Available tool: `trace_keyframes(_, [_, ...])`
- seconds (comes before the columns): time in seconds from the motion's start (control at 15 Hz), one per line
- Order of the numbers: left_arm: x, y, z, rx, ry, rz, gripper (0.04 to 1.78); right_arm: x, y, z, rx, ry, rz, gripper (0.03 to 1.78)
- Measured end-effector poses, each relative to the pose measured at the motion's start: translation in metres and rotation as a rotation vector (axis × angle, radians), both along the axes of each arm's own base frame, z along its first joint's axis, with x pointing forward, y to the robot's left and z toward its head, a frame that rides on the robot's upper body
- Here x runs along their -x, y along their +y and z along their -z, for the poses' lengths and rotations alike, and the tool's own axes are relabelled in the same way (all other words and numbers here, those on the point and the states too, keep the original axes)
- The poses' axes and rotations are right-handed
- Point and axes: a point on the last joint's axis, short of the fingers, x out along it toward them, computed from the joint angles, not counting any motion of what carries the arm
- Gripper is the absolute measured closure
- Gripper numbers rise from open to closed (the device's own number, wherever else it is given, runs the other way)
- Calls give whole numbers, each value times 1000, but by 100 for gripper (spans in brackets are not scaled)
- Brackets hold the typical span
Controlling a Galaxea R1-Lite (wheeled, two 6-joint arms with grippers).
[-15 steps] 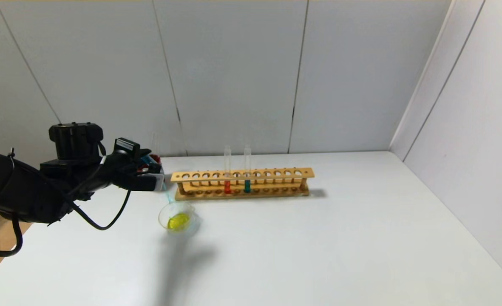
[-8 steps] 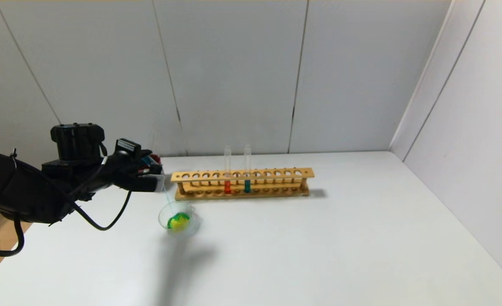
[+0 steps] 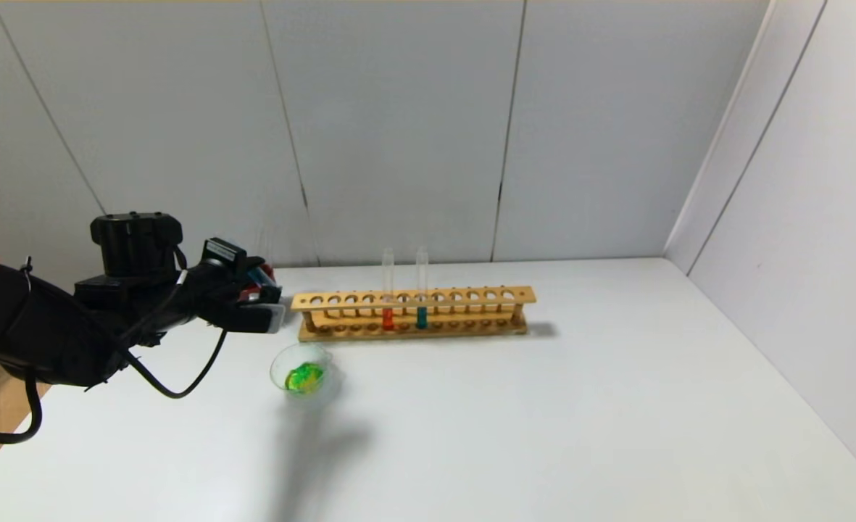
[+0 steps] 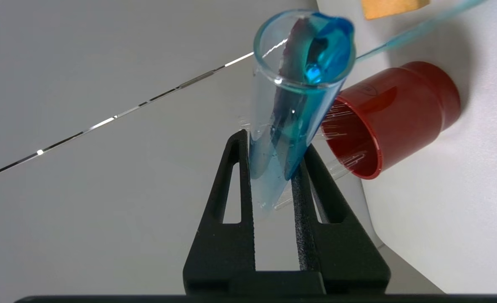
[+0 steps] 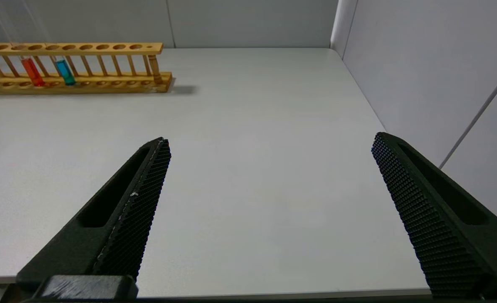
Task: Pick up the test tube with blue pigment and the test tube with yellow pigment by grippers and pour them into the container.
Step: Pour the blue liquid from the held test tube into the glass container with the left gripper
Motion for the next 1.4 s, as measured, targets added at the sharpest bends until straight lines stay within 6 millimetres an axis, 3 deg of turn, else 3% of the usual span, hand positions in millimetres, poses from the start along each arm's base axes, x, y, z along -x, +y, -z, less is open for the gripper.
trace_keyframes(1.4, [6, -7, 2, -60, -16, 42, 150, 0, 0, 0, 0, 0, 0, 6])
